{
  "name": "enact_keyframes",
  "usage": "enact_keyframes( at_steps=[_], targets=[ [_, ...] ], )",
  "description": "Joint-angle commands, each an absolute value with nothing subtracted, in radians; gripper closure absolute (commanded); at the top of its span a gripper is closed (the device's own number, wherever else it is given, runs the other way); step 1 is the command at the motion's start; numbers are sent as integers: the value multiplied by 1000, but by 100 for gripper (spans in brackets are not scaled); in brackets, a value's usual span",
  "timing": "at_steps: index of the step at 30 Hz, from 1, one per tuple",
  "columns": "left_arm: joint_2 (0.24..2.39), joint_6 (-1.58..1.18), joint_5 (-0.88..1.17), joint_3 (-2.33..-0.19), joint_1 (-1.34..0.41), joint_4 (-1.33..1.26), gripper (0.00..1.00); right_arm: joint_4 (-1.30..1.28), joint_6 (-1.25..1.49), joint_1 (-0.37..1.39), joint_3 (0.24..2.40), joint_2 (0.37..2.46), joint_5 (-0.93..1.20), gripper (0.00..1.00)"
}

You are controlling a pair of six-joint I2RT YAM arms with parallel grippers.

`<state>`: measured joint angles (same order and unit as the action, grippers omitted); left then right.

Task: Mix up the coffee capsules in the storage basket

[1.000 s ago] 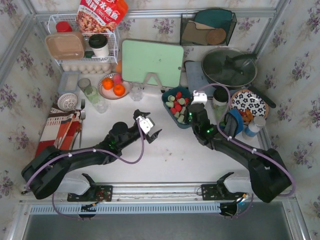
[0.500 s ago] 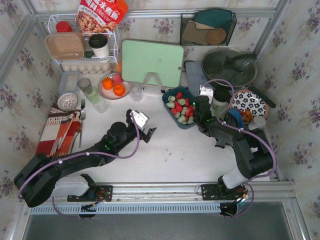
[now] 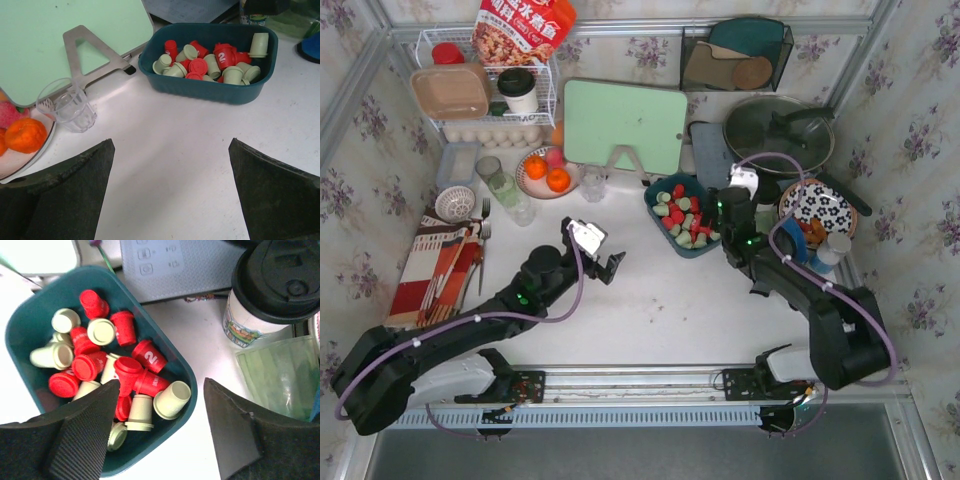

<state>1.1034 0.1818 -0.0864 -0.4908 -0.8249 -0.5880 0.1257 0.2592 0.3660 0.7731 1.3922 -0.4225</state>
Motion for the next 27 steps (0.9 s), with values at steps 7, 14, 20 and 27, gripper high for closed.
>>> enact_keyframes(
  at_steps=[7, 14, 20, 27],
  targets=[
    [951, 140, -179, -492, -825, -438, 1, 251, 231, 367, 601, 1116, -507, 0],
    [838, 99, -266, -476, -825, -316, 1, 557, -2, 366, 341, 995, -565, 0],
    [752, 70, -342, -434, -825, -274, 1, 1321, -110, 367, -33, 1098, -647, 0],
    [727, 77, -363, -434, -824, -238, 1, 1629, -119, 367, -101, 1249, -661, 0]
  ],
)
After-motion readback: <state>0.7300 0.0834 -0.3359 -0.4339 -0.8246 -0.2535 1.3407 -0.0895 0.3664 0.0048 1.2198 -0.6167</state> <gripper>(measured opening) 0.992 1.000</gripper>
